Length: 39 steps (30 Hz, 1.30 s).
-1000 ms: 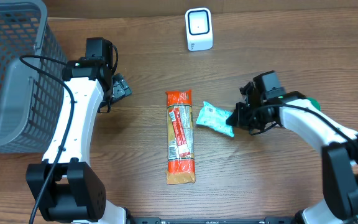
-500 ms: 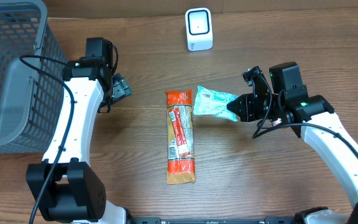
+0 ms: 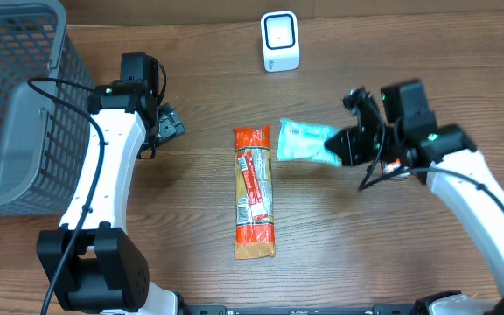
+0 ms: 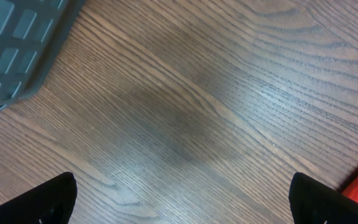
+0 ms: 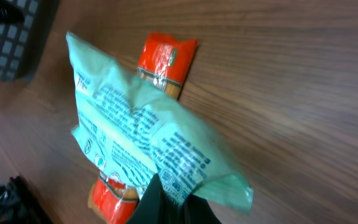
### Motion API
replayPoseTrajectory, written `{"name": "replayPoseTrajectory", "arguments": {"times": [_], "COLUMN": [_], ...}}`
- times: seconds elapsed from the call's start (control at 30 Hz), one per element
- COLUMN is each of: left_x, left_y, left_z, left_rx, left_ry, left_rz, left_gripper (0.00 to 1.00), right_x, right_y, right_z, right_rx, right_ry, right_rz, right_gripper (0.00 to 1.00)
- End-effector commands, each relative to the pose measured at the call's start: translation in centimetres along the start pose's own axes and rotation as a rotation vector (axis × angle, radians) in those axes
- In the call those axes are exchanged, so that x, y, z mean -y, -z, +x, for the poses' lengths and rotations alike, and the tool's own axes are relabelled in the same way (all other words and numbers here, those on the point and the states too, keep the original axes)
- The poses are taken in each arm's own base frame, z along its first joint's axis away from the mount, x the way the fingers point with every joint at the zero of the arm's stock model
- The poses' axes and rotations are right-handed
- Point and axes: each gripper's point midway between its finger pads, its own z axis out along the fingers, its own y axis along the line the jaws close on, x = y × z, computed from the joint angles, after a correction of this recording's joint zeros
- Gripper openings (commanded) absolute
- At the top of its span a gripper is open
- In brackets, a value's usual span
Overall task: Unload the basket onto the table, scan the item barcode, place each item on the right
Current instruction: 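Carry the mint-green pack up toward the white scanner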
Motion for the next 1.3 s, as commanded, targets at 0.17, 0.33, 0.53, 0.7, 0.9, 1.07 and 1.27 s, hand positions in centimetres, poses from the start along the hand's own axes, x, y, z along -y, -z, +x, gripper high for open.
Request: {"name": "replayPoseTrajectory", "arguments": {"times": [0.17, 0.33, 0.53, 0.7, 0.9, 1.07, 1.27], "left_x": [0.1, 0.1, 0.1, 0.1, 0.1, 0.1, 0.1], "left_y": [1.0, 1.0, 1.0, 1.0, 1.0, 1.0, 1.0], "left_z": [-0.6, -0.6, -0.6, -0.6, -0.6, -0.6, -0.6], "left_rx": [0.037, 0.037, 0.037, 0.037, 0.037, 0.037, 0.037], "left_ry": [-0.008, -0.008, -0.008, -0.008, -0.008, -0.008, -0.009], "left_rz": [0.009, 0.009, 0.009, 0.009, 0.009, 0.009, 0.009], "left_gripper": [1.0, 1.0, 1.0, 1.0, 1.0, 1.0, 1.0], "right_x": [-3.9, -3.2, -1.5, 1.5, 4.9, 7.4, 7.8], "right_y": [9.8, 9.9, 4.4, 0.1, -3.6, -5.9, -8.0], "right_z": [-11.6, -15.8, -17.7, -20.6, -23.5, -24.6, -26.2], "right_rx": [0.167, 0.173, 0.125, 0.163, 0.192, 0.211, 0.239], "right_ry": [0.098, 0.162, 0.368, 0.455, 0.579, 0.608, 0.702], "right_rz": [0.154, 0.273, 0.456, 0.761, 1.098, 1.274, 1.378], "right_gripper": [0.03, 0.03, 0.04, 0.04, 0.04, 0.04, 0.04]}}
